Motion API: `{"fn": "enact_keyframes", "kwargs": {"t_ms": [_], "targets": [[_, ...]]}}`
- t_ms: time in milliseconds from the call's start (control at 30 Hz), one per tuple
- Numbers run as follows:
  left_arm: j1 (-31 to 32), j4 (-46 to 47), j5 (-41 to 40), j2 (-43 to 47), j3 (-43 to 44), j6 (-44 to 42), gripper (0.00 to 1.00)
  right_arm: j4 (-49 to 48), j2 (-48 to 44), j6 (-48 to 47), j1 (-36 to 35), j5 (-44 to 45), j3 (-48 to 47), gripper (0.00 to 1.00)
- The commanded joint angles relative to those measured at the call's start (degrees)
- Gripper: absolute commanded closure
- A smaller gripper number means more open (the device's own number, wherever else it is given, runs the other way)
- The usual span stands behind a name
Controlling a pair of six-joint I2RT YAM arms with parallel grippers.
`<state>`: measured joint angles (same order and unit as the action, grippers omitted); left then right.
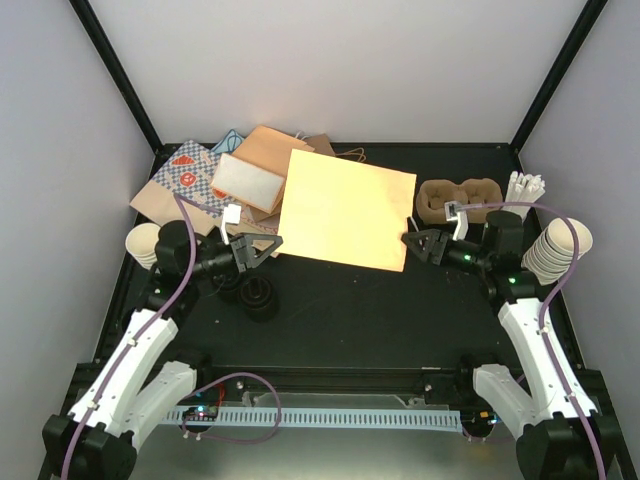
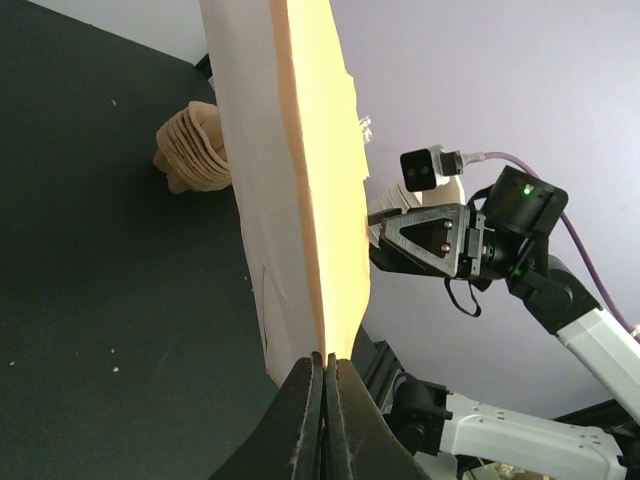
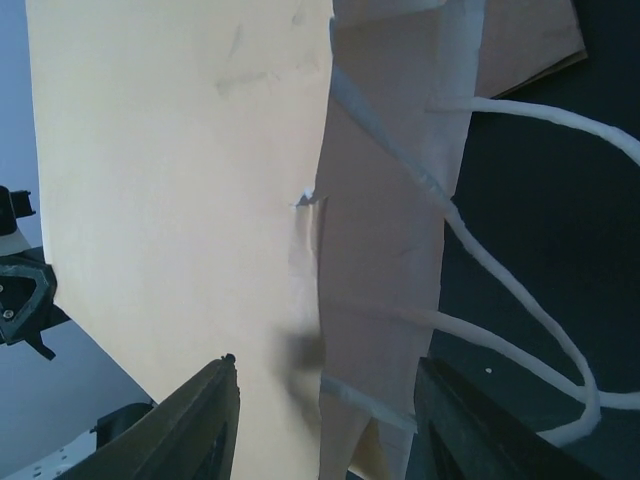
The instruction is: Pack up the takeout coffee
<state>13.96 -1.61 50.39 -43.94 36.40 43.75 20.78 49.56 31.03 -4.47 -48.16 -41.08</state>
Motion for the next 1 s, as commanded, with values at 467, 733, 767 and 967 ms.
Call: {"fn": "enact_keyframes", "kwargs": {"t_ms": [467,733,767,967], "targets": [[-0.24,0.32,-2.51,2.63,0.77,-1.31,0.98,6.91,-6.97,-3.3,-0.14,5.23,-2.02,0.29],[-0.24,4.33,0.03,2.47,-0.88,2.45,0.98,2.28,-6.45,-1.27,-0.16,-1.18,-0.49,0.48],[-0.24,5.01,0.24,2.38,-1.16,2.96,0.98,1.4,-6.35,-0.82,-0.17,-2.12,-0.23,0.49],[-0.24,6.18,0.52,2.65,-1.42,3.92,0.98,0.74,-4.25,-0.36,-0.14,-3.57,-0.18,0.5]]}}
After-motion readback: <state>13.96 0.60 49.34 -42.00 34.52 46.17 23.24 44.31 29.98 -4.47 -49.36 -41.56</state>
